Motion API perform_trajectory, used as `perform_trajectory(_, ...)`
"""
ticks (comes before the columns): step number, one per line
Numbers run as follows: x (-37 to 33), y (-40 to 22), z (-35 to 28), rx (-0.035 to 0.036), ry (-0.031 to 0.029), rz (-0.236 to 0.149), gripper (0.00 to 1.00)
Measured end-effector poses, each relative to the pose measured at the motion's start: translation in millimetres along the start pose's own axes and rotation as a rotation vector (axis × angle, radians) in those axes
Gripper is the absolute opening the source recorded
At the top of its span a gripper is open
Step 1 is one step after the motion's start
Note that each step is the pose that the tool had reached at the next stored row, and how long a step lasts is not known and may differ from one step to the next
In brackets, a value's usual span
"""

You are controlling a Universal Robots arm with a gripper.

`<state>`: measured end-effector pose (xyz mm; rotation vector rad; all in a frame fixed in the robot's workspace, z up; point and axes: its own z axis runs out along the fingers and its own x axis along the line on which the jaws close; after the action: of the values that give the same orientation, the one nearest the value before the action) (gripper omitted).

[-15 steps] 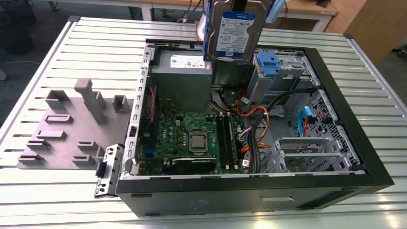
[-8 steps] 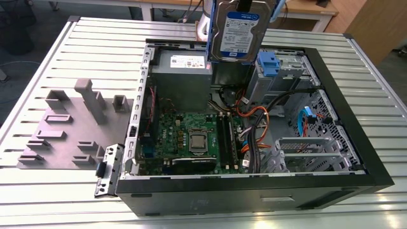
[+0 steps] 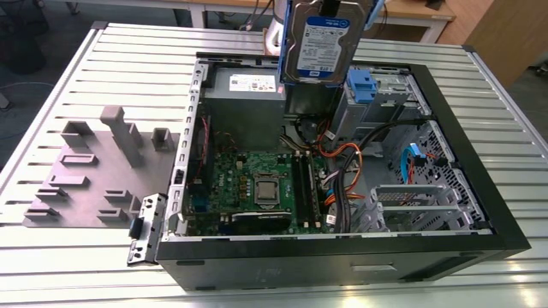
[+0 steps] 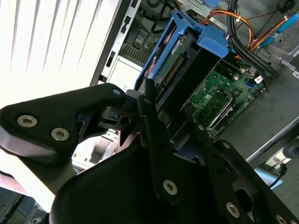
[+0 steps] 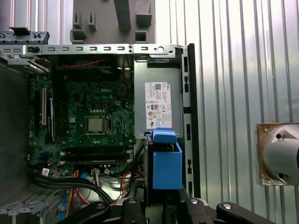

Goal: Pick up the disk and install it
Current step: 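Pick up the disk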

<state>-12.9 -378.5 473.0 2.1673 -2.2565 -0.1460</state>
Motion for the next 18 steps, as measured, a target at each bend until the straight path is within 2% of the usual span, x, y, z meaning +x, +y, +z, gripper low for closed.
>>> perform_trajectory(7, 6.6, -0.2, -0.4, 0.0, 0.0, 0.0, 0.35)
perform_trajectory(18, 20.5, -0.7, -1.1, 0.0, 0.0, 0.0, 0.35)
